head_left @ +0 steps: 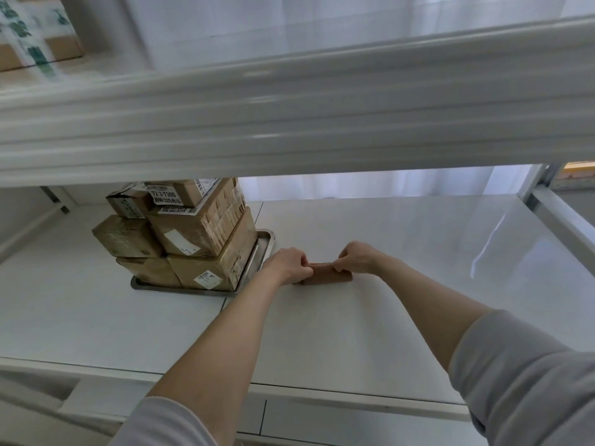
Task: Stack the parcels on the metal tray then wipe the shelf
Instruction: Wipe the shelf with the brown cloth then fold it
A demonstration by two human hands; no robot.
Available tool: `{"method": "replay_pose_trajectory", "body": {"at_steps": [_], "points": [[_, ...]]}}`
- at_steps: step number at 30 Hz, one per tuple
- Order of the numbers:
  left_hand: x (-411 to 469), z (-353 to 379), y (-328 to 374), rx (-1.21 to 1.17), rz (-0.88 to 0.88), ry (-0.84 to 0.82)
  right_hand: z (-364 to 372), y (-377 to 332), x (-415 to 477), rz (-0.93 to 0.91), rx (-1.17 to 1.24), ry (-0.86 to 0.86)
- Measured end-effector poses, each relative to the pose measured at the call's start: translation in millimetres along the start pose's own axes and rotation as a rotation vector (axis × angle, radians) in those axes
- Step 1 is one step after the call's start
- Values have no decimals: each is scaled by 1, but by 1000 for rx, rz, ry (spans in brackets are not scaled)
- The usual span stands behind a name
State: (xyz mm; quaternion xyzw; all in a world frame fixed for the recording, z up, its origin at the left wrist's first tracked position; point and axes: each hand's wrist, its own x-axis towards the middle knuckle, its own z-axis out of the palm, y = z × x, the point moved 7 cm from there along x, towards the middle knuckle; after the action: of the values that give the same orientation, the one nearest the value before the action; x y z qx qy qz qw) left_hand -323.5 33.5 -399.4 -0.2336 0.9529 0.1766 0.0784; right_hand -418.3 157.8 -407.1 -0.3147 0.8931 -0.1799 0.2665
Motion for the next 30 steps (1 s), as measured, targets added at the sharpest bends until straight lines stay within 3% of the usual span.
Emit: {"method": "replay_pose_trajectory", "body": {"at_steps": [6,9,15,23,30], "points": [[6,-8,-3,-12,-88,172,-13,8,-3,183,-70,252],[6,-11,5,65,-37,242,-10,14,0,254,-15,222],[14,20,5,-24,-30,-9,7,12,2,237,146,59],[-8,18,-5,-369,-48,-134,-6,-13,-19,43,537,41],[-44,-4,-19,-710,-149,7,-3,-26,-24,41,747,65]]}}
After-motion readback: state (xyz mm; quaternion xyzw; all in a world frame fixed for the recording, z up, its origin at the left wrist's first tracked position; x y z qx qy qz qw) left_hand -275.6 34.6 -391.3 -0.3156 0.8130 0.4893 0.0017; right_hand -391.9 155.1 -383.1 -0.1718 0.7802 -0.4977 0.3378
